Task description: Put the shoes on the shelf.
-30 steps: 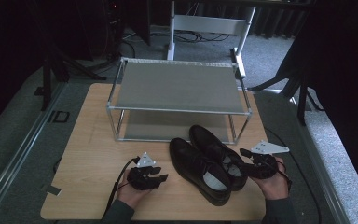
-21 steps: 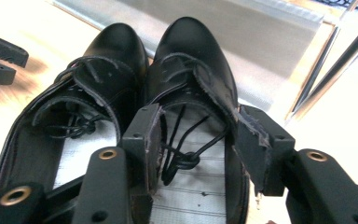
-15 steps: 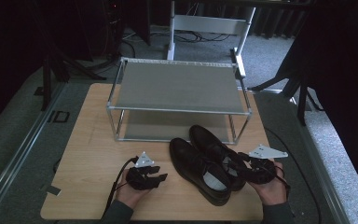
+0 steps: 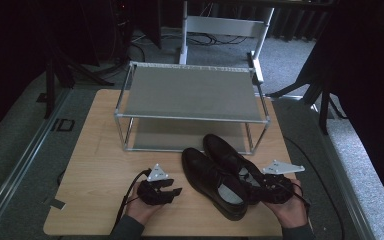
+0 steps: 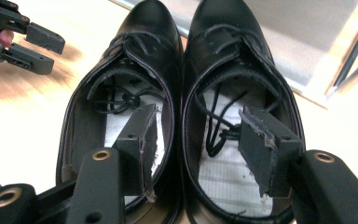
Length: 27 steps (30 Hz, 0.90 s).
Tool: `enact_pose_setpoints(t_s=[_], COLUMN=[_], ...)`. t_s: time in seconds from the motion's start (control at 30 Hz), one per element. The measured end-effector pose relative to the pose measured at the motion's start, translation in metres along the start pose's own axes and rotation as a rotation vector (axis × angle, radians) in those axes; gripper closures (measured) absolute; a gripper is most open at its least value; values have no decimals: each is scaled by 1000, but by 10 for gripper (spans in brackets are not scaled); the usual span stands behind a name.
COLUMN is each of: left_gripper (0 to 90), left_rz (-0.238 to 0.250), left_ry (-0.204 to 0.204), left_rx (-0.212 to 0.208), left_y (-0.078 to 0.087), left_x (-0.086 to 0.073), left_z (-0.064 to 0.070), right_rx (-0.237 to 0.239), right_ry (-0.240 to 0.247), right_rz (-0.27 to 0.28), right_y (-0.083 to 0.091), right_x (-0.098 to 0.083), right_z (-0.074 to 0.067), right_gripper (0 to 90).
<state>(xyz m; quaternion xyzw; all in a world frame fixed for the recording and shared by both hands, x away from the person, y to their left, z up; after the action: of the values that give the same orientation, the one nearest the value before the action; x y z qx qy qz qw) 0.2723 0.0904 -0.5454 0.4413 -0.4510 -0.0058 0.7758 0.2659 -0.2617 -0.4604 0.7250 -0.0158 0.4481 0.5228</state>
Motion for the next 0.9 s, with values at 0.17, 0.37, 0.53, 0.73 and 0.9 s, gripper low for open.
enact_pose_setpoints(t_s=[0.17, 0.37, 0.53, 0.73, 0.9], left_gripper=[517, 512, 507, 506, 506], left_rz=[-5, -4, -6, -8, -5], left_ry=[-7, -9, -10, -10, -11], left_rx=[-1, 0, -1, -2, -3], left_y=[-1, -1, -2, -2, -3], left_x=[0, 0, 0, 0, 0], left_z=[1, 3, 3, 4, 4], right_rx=[3, 1, -2, -3, 13], right_ry=[-3, 8, 21, 45, 25], right_rz=[-36, -101, -179, -280, -337], right_y=[-1, -6, -12, -23, -29], right_x=[-2, -1, 4, 10, 12], right_z=[-2, -1, -2, -6, -5], right_gripper=[466, 458, 458, 463, 463])
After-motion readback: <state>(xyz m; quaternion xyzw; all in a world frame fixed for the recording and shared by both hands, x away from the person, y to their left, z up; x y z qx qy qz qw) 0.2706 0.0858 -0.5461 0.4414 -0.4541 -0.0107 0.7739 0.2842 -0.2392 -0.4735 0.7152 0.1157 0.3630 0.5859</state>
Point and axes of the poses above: each handheld gripper's, and its own axes: y roughly backward along the jaws, x roughly out of its top, z roughly to its right, the point moved 1 cm from there along -y, roughly forward along the jaws, and after that the axes turned 4 degrees about -z, right-handed, at the moved point
